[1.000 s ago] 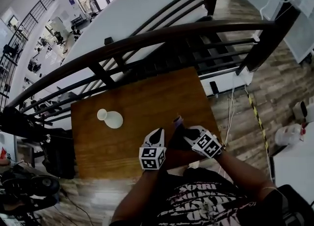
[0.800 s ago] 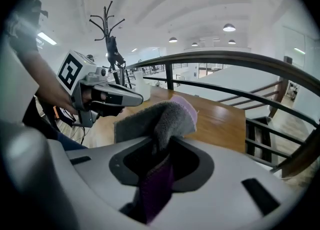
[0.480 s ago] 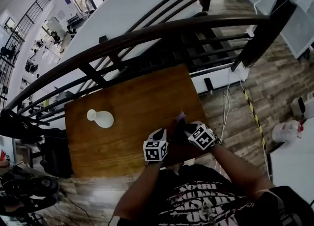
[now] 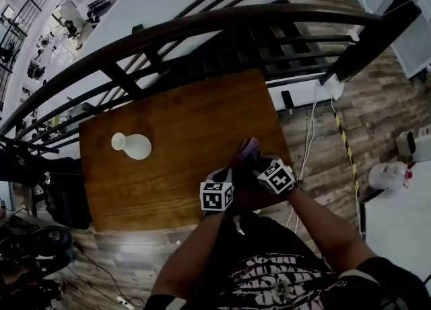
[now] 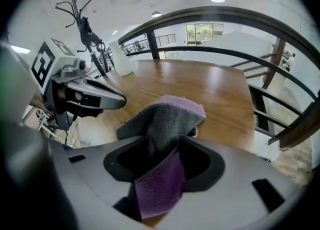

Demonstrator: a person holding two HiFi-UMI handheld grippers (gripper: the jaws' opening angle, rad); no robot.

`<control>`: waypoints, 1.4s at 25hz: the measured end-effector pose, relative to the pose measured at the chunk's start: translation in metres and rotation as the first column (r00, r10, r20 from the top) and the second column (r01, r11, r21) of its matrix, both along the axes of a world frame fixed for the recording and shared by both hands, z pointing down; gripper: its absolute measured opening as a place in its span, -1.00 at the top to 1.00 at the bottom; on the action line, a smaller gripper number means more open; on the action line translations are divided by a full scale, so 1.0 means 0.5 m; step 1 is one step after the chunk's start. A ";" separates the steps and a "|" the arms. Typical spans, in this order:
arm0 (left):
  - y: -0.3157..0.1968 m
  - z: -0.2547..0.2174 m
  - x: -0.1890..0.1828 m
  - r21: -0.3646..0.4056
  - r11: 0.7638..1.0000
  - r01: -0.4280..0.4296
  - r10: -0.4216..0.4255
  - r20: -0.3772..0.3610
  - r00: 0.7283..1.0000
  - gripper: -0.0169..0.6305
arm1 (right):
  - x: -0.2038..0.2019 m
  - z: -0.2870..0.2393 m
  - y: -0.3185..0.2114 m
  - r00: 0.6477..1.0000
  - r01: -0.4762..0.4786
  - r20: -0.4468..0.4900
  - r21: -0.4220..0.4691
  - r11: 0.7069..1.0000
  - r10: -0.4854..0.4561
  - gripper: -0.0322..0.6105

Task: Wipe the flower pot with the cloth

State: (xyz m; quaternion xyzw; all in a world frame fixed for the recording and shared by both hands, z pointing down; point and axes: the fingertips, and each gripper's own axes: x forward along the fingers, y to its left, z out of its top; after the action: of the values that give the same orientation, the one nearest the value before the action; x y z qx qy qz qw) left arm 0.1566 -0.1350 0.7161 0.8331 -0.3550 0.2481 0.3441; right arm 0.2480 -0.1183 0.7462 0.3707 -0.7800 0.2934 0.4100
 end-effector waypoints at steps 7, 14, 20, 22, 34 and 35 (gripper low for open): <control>-0.011 -0.061 -0.027 0.024 0.999 0.037 -0.037 -0.029 0.999 0.95 | -0.005 -0.099 -0.008 0.999 -0.022 0.048 0.089 0.996 0.018 0.33; -0.018 -0.173 -0.076 0.119 0.987 0.109 -0.103 -0.061 0.993 0.95 | -0.045 -0.251 -0.025 0.992 -0.080 0.117 0.241 0.967 0.053 0.76; -0.018 -0.299 -0.121 0.378 0.912 0.157 -0.133 -0.091 0.987 0.95 | -0.119 -0.361 -0.032 0.966 -0.161 0.257 0.464 0.871 0.042 0.90; -0.017 -0.336 -0.136 0.458 0.873 0.168 -0.142 -0.091 0.986 0.95 | -0.145 -0.395 -0.028 0.960 -0.162 0.282 0.531 0.832 0.007 0.90; -0.011 -0.427 -0.251 0.591 0.757 0.280 -0.279 -0.096 0.956 0.95 | -0.257 -0.486 -0.038 0.938 -0.130 0.326 0.641 0.756 -0.115 0.90; -0.009 -0.423 -0.256 0.583 0.761 0.284 -0.283 -0.096 0.954 0.95 | -0.261 -0.483 -0.037 0.938 -0.128 0.326 0.639 0.759 -0.116 0.90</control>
State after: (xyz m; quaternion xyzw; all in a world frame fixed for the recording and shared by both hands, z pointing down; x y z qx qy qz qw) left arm 0.0288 -0.1393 0.5047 0.8354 -0.5356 0.0696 0.1016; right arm 0.1174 -0.1366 0.5047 0.4348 -0.8912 0.0657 0.1109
